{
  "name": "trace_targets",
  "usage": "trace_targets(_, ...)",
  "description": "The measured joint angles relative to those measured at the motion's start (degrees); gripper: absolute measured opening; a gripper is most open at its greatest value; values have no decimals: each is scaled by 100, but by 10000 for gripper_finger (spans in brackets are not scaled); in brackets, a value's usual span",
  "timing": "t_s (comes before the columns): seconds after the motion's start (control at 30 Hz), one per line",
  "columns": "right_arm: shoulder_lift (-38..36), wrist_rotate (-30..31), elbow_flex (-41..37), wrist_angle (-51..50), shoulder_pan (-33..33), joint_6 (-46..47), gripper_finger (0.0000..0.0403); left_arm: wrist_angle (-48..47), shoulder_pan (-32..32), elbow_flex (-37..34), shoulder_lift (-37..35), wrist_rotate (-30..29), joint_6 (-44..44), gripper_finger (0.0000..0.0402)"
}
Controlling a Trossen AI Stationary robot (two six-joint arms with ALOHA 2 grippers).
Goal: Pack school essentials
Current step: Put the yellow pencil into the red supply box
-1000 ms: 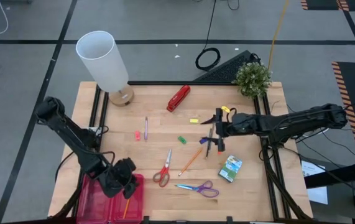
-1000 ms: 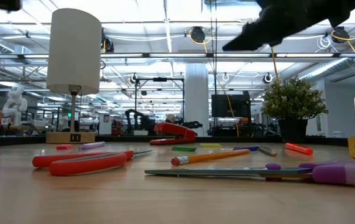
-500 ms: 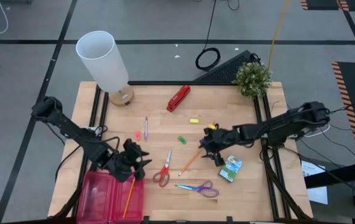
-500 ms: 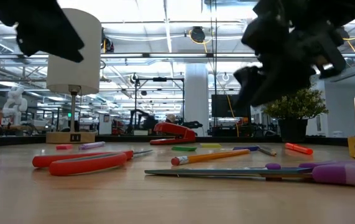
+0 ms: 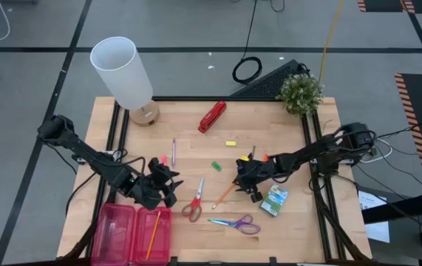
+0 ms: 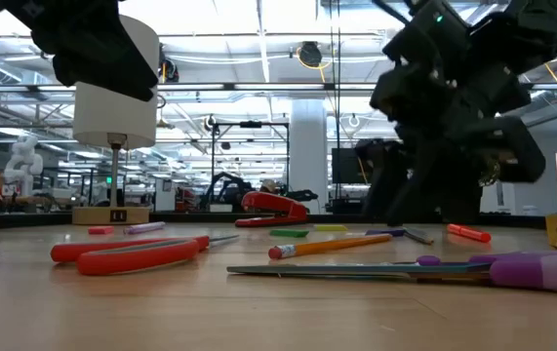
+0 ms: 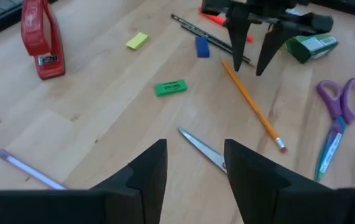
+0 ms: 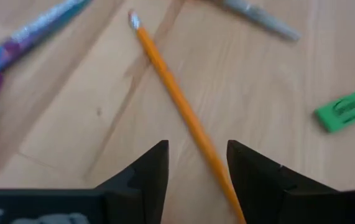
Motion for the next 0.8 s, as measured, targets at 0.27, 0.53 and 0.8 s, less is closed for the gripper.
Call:
trace_targets(0.27,431,-515,13,127,-297,-43,112,54,13,0,0,-52,319,161)
trace_targets(0.53,502,-612,17,100,-365,-194,11,96,15,0,0,-56,348,161)
trace_targets(0.8,321,-606,-2,108,-326,-313,17,134,10,0,44,-166,343,161)
